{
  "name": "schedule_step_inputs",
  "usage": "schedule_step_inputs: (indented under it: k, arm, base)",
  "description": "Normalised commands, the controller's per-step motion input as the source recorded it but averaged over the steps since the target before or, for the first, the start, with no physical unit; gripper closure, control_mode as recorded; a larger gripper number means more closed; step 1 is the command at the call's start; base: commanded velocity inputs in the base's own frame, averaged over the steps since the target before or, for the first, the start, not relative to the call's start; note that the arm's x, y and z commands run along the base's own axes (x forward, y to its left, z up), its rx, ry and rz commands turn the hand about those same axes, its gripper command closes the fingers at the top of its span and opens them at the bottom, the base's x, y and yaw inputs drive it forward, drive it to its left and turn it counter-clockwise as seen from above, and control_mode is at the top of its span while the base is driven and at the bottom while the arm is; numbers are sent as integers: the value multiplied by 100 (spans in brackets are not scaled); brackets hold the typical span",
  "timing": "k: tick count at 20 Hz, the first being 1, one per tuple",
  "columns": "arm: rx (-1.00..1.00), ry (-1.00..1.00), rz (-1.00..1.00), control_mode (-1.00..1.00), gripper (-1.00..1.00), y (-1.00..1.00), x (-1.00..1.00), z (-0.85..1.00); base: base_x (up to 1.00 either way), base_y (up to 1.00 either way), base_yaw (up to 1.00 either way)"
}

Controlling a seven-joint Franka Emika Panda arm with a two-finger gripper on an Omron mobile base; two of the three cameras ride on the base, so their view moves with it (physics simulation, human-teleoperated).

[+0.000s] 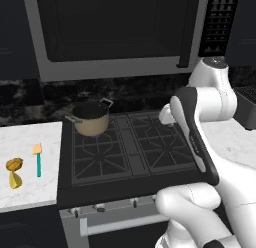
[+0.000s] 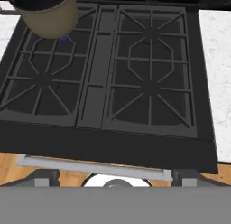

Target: Put the squash and lemon wedge in the pot. Retrieve the spatula and lightly stir the vegetables in the pot.

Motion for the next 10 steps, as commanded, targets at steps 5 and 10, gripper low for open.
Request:
schedule_step_inputs:
  k: [5,10]
  arm:
    - [0,-13,0,-100,-100,4,-25,4]
    - [0,-3,0,-100,-100,9,0,10]
  base:
    - [0,0,0]
    - [0,0,0]
